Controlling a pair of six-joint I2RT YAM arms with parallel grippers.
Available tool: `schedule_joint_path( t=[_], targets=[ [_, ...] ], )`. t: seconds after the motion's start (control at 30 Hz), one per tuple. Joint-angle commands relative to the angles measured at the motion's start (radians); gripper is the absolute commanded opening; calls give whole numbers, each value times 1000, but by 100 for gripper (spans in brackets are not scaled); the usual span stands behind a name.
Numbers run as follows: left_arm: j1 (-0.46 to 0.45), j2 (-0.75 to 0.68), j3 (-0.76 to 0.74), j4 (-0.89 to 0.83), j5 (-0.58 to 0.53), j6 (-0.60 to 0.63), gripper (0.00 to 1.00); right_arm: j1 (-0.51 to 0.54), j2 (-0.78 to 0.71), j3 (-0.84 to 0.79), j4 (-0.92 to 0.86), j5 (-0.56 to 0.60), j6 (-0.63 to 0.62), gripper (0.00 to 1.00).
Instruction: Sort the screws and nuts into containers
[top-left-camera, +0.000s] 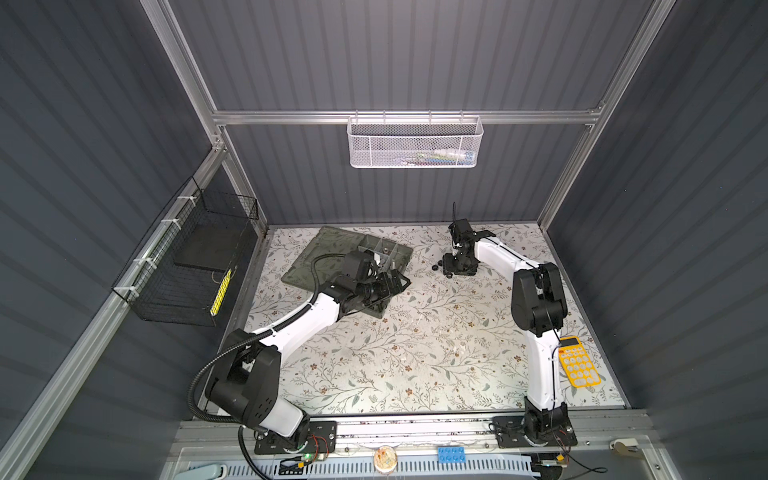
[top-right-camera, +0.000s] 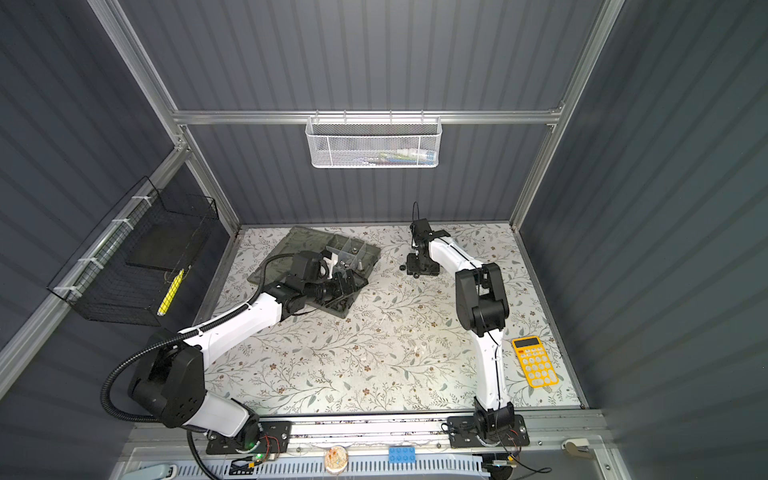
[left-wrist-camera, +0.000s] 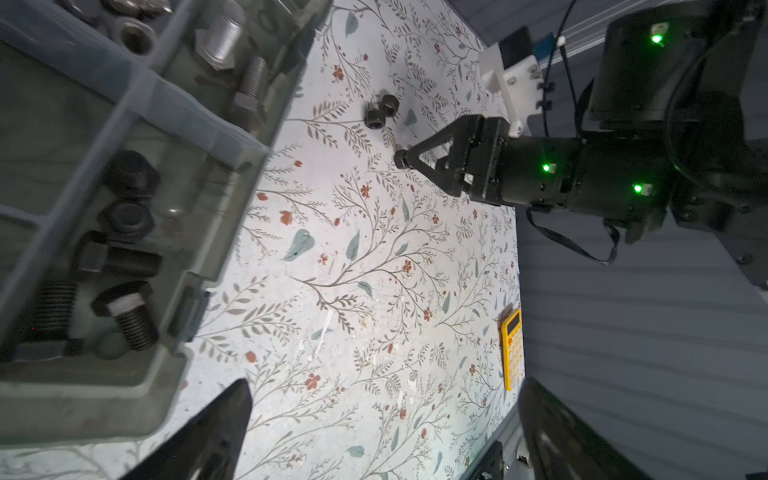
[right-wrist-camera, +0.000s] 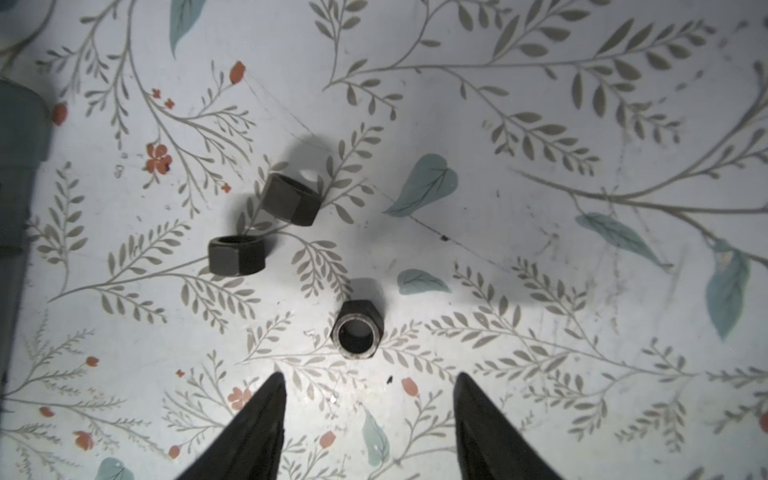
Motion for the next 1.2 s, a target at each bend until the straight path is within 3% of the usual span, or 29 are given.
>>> schedule_joint_path(
  t=[0.0,0.53,1.07,1.17],
  targets=[
    [-20,31,13,64,29,-42,100,-4,30,37,-32,7,-14,61],
    [-59,65,65,27,15,-23,100,8,181,192,-123,35,-30,45],
    [-59,58,62,14,13,-14,100,31,127,83,-98,44,-15,22],
    [-60,58,57,16,16,-16,100,31,115,65,-91,50,-15,22]
  ],
)
